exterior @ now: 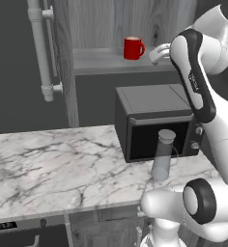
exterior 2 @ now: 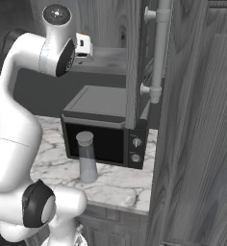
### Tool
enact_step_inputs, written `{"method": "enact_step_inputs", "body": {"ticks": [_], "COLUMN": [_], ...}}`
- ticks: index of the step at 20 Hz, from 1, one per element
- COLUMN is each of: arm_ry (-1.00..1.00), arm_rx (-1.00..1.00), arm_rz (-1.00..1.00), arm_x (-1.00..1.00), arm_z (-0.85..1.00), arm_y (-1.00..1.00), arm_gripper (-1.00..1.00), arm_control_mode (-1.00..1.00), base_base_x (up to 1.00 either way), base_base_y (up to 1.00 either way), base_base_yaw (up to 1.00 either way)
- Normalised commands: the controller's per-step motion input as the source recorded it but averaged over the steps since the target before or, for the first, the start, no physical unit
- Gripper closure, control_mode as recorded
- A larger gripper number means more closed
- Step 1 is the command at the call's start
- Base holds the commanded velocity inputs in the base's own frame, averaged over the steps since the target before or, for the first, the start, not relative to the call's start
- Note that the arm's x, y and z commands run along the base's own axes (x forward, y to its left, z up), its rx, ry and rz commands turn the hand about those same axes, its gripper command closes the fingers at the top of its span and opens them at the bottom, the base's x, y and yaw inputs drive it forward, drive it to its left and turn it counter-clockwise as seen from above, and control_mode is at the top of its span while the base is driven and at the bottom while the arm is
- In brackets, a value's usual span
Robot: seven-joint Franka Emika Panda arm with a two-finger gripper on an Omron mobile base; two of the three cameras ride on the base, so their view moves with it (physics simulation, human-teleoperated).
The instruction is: There is a tray on the dining counter. Grab the cup, mug, and pitcher and place them on the tray. The pitcher may be placed next to the tray if it cannot fit the tray.
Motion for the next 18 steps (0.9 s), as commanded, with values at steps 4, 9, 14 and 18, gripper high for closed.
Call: {"method": "enact_step_inputs", "body": {"ticks": [4, 9, 14, 18], "arm_ry": [0.0, 0.0, 0.0, -0.01], "arm_rx": [0.01, 0.0, 0.0, 0.0], "arm_rz": [0.0, 0.01, 0.01, 0.01], "arm_x": [0.38, 0.32, 0.31, 0.34], "arm_z": [0.0, 0.0, 0.0, 0.0], "arm_y": [0.0, 0.0, 0.0, 0.0], "arm_gripper": [-1.0, -1.0, -1.0, -1.0], "arm_control_mode": [-1.0, -1.0, -1.0, -1.0], "base_base_x": [0.0, 0.0, 0.0, 0.0], "base_base_y": [0.0, 0.0, 0.0, 0.0], "base_base_yaw": [0.0, 0.0, 0.0, 0.0]}}
